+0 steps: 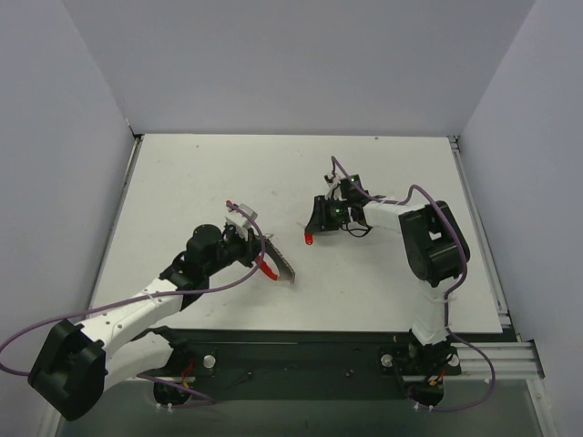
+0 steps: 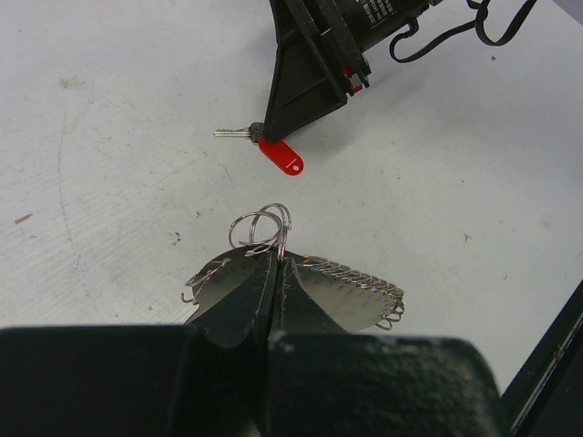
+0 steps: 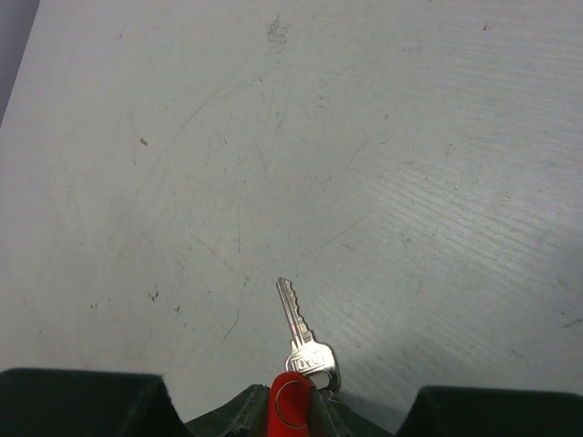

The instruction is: Put the keys on the keyring

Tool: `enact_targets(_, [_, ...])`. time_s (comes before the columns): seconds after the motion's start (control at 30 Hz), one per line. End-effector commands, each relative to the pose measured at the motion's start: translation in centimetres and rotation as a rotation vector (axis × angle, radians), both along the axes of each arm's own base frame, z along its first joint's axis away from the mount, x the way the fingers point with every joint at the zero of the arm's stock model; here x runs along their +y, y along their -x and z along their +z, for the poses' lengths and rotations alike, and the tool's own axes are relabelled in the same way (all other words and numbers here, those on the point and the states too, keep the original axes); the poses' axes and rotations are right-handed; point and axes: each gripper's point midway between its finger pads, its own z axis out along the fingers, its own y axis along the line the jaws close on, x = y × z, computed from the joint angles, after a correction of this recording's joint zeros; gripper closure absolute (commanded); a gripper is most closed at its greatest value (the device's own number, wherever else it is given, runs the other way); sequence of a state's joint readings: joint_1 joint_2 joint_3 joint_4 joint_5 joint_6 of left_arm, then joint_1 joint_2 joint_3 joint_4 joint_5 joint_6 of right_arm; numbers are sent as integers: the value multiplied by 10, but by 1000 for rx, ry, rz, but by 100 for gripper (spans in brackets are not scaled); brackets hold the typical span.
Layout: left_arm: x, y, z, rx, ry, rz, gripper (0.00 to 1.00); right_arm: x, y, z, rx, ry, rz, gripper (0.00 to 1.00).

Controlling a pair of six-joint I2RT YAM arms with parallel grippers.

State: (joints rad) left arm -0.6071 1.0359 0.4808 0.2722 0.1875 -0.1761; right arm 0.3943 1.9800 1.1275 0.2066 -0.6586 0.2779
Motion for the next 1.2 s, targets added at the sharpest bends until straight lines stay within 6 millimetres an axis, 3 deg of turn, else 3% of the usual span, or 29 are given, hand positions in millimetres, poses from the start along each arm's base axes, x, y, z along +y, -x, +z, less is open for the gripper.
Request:
enact_targets(0.0, [-1, -3, 20, -60, 46, 4, 100, -14, 8, -1, -1, 98, -10, 75])
enact_targets(0.37, [-2, -3, 22, -63, 49, -1, 100, -20, 10, -7, 10, 177, -25, 71])
enact_targets(0.7, [-3, -3, 23, -65, 50, -4, 100, -35, 3, -11, 10, 260, -96, 82])
enact_targets(0.77, [-3, -3, 25, -70, 53, -5, 100, -36, 2, -11, 14, 259, -108, 89])
enact_targets(0.87, [-2, -3, 24, -68, 50, -4, 100, -33, 1, -7, 21, 238, -112, 96])
enact_targets(1.17, [-2, -3, 23, -66, 50, -2, 100, -19, 2, 22, 4, 136, -89, 100])
